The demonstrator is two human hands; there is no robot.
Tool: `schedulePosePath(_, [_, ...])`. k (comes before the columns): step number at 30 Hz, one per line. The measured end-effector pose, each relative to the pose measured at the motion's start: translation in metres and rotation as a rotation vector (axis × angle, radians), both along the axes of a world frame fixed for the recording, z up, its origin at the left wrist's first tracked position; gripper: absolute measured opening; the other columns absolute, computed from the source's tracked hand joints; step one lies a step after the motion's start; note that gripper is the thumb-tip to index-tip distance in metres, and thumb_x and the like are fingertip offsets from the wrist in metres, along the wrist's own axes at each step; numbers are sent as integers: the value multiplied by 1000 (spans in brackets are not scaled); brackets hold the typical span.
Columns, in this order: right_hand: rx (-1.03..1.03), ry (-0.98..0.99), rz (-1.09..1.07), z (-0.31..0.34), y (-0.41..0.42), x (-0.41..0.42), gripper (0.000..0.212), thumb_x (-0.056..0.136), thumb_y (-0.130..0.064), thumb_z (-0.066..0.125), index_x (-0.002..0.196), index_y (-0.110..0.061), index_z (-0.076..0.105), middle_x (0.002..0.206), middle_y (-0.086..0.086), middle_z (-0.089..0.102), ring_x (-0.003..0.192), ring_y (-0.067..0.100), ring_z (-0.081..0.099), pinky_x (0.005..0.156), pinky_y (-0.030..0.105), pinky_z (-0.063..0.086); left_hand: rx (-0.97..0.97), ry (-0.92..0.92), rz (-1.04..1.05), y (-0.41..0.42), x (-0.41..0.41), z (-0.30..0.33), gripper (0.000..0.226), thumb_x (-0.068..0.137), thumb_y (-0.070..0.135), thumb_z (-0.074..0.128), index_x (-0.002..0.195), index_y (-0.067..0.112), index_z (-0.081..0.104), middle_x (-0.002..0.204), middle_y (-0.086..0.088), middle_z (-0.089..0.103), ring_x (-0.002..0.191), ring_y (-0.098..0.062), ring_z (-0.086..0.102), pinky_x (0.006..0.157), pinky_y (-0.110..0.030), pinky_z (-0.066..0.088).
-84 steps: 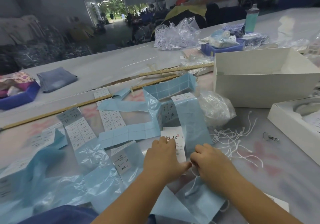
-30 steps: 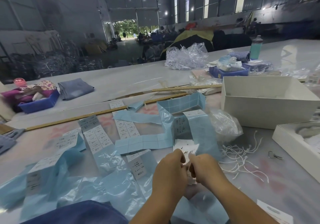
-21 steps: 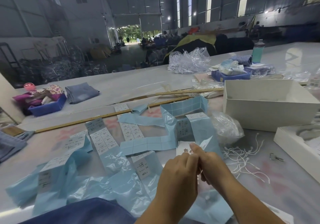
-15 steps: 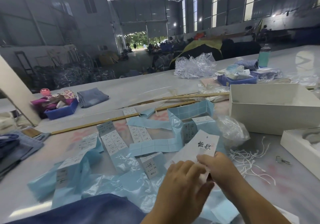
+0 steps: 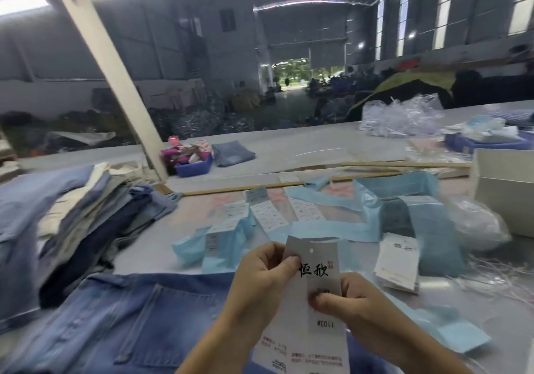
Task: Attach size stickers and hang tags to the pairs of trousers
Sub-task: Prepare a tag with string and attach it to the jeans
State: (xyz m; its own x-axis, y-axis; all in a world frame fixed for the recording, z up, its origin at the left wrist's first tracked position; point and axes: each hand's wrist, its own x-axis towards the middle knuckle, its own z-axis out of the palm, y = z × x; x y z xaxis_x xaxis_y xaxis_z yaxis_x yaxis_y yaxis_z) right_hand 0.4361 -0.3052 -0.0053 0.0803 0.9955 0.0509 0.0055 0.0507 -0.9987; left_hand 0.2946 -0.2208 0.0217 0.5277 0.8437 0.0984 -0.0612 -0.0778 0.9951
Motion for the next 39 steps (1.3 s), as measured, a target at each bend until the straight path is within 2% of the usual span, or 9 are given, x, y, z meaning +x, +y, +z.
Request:
schedulePosePath(3, [-27, -63, -17, 1, 6, -18, 27, 76, -21, 60, 95, -9, 76, 99, 16, 74, 99, 33, 69, 87, 44, 53, -22, -12, 72, 3, -24, -2, 11, 84, 12, 75, 73, 10, 71, 79, -13, 73, 68, -23, 67, 62, -35, 54])
schedulePosePath(7, [-57, -167, -133, 4, 8, -30, 22, 73, -33, 64, 85, -20, 78, 86, 6, 77, 83, 22, 73, 77, 40, 55, -57, -18, 128, 7, -38, -3, 12, 82, 8, 76, 79, 3, 65, 78, -15, 74, 68, -25, 71, 60, -37, 59])
schedulePosePath(12, [-67, -235, -295, 4, 3, -13, 21, 91, -15, 66, 73, -15, 77, 72, 7, 75, 65, 20, 70, 60, 29, 50, -265, -68, 52, 11, -21, -13, 13, 86, 7, 69, 94, -3, 65, 91, -19, 74, 73, -26, 71, 63, -38, 60])
schedulePosePath(16, [-114, -106, -392, 1, -9, 16, 28, 93, -12, 62, 68, -14, 76, 69, 8, 74, 54, 19, 70, 44, 19, 48, -342, 19, -87, 14, 18, -20, 8, 94, 4, 60, 99, 1, 65, 95, -15, 75, 79, -25, 73, 64, -35, 59])
schedulePosePath(23, [-133, -173, -819, -28, -23, 95, 27, 90, -17, 68, 67, -2, 72, 64, 16, 70, 65, 40, 68, 58, 48, 54, -191, 242, -187, 17, 132, -34, 8, 94, 1, 59, 92, 4, 66, 95, -13, 73, 82, -24, 71, 68, -37, 61])
schedulePosePath(31, [-157, -258, -1272, -50, -59, 165, 32, 92, -22, 65, 61, -13, 67, 50, -6, 65, 52, 21, 63, 46, 28, 43, -202, 375, -60, 42, 239, -73, 13, 85, 2, 58, 83, 12, 67, 92, -10, 71, 92, -30, 68, 84, -48, 58])
schedulePosePath(35, [-186, -213, -1173, -55, -68, 170, 26, 91, -23, 66, 66, -20, 72, 55, -5, 69, 47, 15, 65, 45, 27, 48, -40, 496, -22, 49, 265, -92, 9, 86, 12, 61, 86, 19, 65, 90, 3, 70, 82, -16, 66, 73, -35, 58])
schedulePosePath(37, [-197, -197, -1110, -55, -68, 165, 25, 91, -22, 65, 68, -20, 73, 56, -2, 70, 46, 14, 66, 46, 26, 47, 121, 602, -7, 46, 270, -101, 8, 88, 19, 62, 95, 21, 63, 97, 5, 67, 88, -14, 63, 79, -35, 57])
schedulePosePath(39, [-210, -176, -1051, -54, -68, 160, 23, 92, -21, 65, 71, -20, 74, 59, -2, 71, 48, 15, 67, 46, 27, 47, 458, 829, 17, 40, 267, -102, 32, 87, 28, 67, 117, 22, 55, 115, 4, 58, 105, -17, 56, 90, -34, 50])
